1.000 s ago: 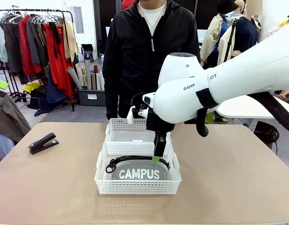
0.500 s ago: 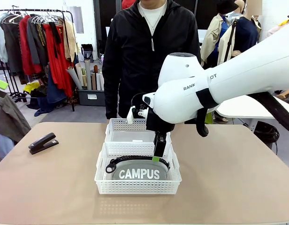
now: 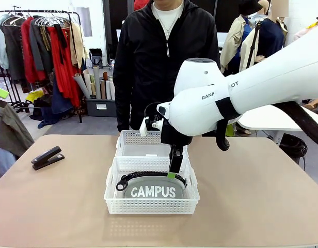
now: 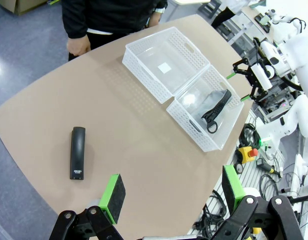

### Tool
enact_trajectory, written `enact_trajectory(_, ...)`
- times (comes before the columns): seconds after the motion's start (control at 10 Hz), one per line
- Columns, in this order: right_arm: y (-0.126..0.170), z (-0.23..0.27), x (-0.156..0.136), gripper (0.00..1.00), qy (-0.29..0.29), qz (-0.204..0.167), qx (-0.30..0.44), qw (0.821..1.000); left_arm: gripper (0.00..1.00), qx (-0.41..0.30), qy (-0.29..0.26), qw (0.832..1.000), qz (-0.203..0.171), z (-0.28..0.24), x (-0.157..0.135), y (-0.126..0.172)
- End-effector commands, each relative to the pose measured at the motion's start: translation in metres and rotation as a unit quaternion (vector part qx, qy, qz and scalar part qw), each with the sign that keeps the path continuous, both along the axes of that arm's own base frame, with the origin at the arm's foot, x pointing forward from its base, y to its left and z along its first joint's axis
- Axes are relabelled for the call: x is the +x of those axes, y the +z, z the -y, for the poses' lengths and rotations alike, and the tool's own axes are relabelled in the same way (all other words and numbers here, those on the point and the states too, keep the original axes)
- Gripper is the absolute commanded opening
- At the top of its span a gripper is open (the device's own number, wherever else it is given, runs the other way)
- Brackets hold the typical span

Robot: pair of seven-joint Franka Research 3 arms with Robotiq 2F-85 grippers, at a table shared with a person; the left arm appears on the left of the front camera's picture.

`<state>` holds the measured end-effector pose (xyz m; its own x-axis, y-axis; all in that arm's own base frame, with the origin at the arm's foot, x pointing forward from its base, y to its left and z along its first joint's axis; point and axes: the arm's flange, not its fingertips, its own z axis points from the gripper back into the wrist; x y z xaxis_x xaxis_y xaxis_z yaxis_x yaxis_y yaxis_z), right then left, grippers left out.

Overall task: Distribute items into two baskets.
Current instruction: Pick up the Stapler that the person points to.

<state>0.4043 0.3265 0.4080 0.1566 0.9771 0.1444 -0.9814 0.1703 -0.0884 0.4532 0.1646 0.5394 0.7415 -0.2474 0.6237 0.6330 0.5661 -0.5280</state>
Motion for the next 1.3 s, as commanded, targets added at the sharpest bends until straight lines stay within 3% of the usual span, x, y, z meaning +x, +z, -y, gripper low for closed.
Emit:
enact_trajectory(0.0,0.001,0.001,0.000,1.00,-0.001,0.000,0.001,1.000,1.00,-0.001,0.001,1.000,0.003,0.001,-0.001,0.001)
enact_trajectory(0.2,0.008,0.006,0.006,1.00,-0.016,-0.016,0.014,1.000,1.00,-0.001,0.001,1.000,0.003,0.001,-0.001,0.001)
enact_trajectory(0.5,0.046,0.060,0.033,1.00,-0.086,-0.059,0.105,0.989,1.00,-0.001,0.001,1.000,0.003,0.001,-0.001,0.001)
enact_trajectory(0.7,0.063,0.112,0.039,1.00,-0.099,-0.128,0.178,0.971,1.00,-0.001,0.001,1.000,0.003,0.001,-0.001,0.001)
enact_trajectory(1.0,0.077,0.184,0.045,1.00,-0.132,-0.186,0.240,0.943,1.00,-0.001,0.001,1.000,0.003,0.001,-0.001,0.001)
enact_trajectory(1.2,0.083,0.238,0.052,1.00,-0.163,-0.218,0.294,0.916,1.00,-0.001,0.001,1.000,0.003,0.001,-0.001,0.001)
